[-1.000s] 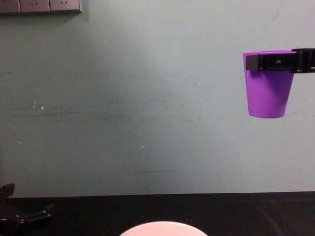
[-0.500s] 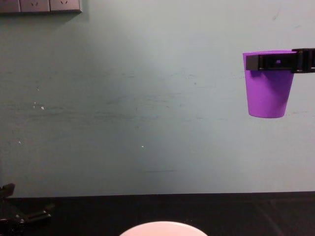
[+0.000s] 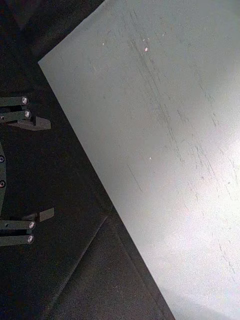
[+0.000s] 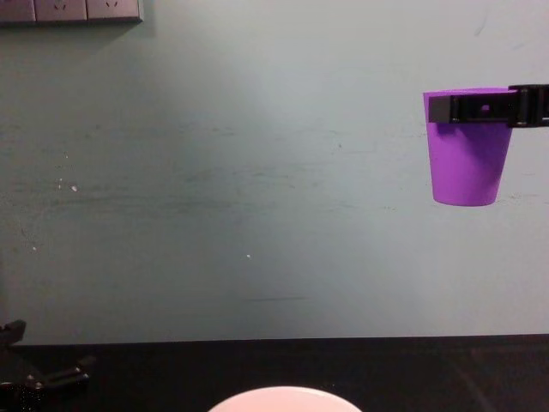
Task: Pick up the cup and pour the mung beans from the cup into the bowl.
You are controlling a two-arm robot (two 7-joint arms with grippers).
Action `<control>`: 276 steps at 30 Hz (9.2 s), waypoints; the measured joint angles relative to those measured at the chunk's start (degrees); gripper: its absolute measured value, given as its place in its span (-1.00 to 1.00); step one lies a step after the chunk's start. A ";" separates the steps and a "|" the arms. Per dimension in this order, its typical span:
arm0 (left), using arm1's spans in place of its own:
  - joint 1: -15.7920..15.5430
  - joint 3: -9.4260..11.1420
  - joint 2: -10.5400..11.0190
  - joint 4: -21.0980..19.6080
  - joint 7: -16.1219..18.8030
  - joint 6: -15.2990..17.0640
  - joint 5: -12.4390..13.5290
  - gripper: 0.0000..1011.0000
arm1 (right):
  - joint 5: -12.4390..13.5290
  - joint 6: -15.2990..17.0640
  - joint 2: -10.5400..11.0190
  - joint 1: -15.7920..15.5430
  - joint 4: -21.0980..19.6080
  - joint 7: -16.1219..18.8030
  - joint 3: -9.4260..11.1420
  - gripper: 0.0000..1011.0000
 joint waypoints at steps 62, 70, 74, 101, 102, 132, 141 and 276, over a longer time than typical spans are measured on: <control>0.00 0.00 0.00 0.00 0.00 0.00 0.00 0.98 | -0.57 -1.91 0.44 -0.22 1.60 -0.24 -2.19 0.43; 0.00 0.00 0.00 0.00 0.00 0.00 0.00 0.98 | -3.44 -7.22 -0.85 -1.33 6.12 0.29 -5.49 0.43; 0.00 0.00 0.00 0.00 0.00 0.00 0.00 0.98 | -7.10 -8.60 -1.32 -0.82 8.44 0.67 -7.70 0.43; 0.00 0.00 0.00 0.00 0.00 0.00 0.00 0.98 | -40.38 6.86 2.87 11.96 3.74 3.47 -27.56 0.43; 0.00 0.00 0.00 0.00 0.00 0.00 0.00 0.98 | -41.09 7.04 2.86 12.25 3.60 3.76 -27.99 0.43; 0.00 0.00 0.00 0.00 0.00 0.00 0.00 0.98 | -69.54 12.02 3.31 20.73 2.21 10.83 -44.48 0.43; 0.00 0.00 0.00 0.00 0.00 0.00 0.00 0.99 | -72.75 11.79 2.86 20.34 2.20 11.30 -45.11 0.43; 0.00 0.00 0.00 0.00 0.00 0.00 0.00 0.98 | -30.82 -9.77 -9.01 -5.62 8.65 10.79 -0.63 0.44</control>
